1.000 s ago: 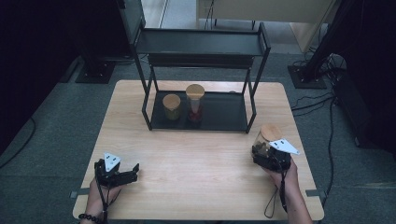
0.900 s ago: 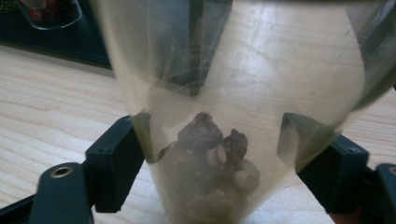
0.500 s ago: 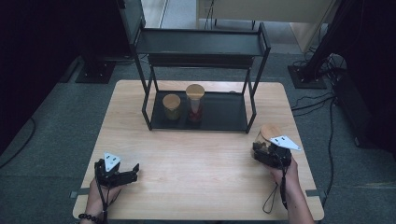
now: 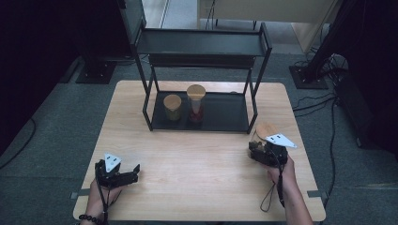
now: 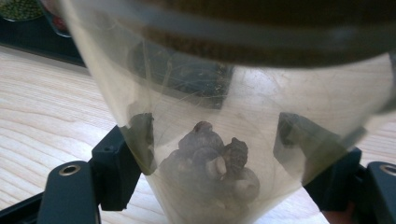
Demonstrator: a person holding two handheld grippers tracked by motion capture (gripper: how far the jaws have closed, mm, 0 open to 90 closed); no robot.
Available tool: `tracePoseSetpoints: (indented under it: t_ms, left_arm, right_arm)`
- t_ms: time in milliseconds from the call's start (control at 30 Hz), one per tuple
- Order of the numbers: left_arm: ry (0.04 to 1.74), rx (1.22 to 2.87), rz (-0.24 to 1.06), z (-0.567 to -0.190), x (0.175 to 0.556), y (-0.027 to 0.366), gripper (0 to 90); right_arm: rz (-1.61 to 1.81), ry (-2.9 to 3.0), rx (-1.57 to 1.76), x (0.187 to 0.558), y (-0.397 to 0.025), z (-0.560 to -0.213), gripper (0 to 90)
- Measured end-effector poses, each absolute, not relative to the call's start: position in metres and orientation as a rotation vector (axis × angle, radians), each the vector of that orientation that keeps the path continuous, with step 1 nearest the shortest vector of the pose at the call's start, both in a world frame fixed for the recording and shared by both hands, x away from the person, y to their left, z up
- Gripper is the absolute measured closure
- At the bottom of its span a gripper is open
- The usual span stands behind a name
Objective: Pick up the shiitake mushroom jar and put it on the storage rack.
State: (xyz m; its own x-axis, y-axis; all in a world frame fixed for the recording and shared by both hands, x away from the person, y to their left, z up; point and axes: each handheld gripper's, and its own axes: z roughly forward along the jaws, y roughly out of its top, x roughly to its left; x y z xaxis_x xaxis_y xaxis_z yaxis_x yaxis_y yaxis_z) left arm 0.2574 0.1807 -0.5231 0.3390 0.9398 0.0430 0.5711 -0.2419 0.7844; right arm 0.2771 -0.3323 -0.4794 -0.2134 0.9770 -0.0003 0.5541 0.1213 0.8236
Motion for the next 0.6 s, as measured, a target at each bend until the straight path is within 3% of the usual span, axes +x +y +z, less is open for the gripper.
tracePoseSetpoints:
  t_ms: [600]
  left_arm:
    - [1.32,1.926,0.693,-0.523,0.257,0.181,0.3]
  right_arm:
    - [0.986,1.886,1.433,0.294,-0.295,-0.477,25.0]
